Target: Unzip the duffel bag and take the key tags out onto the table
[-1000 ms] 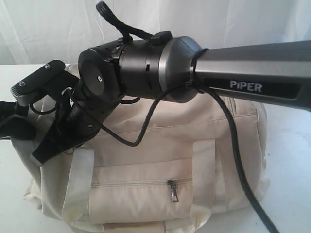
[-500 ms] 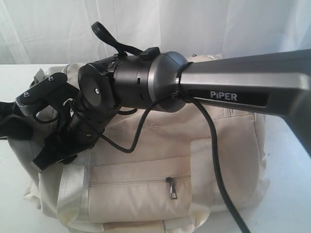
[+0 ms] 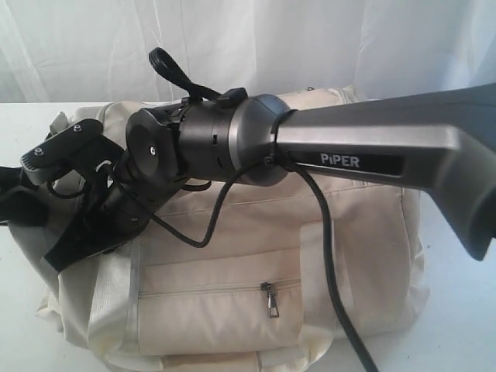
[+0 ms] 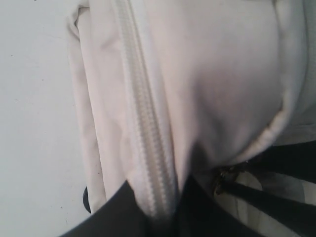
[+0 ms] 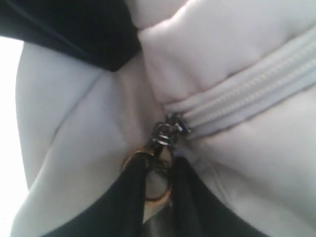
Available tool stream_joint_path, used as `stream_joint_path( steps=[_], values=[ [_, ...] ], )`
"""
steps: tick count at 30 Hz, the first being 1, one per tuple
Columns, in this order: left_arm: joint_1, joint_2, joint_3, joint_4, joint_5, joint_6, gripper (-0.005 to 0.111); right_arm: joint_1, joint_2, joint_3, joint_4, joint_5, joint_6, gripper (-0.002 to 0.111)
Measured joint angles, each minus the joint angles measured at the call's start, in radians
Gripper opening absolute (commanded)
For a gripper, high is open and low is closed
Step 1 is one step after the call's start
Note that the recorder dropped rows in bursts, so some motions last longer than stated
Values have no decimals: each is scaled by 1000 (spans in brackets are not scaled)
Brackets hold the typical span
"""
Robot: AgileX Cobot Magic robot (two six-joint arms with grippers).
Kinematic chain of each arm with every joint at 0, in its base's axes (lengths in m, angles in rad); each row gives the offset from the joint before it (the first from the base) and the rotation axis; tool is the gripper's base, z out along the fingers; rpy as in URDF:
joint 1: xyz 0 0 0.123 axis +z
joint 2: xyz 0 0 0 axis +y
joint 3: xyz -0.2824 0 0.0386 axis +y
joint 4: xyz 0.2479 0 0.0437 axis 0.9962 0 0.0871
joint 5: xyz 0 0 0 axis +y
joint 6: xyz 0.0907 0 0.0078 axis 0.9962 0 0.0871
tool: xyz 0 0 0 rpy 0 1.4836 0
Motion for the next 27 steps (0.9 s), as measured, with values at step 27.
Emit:
stream_joint_path(
  steps=[27],
  values=[
    [-2,-6,-2,-33,17,2,0,-60,-117,-94,-139,132,20,0]
  ],
)
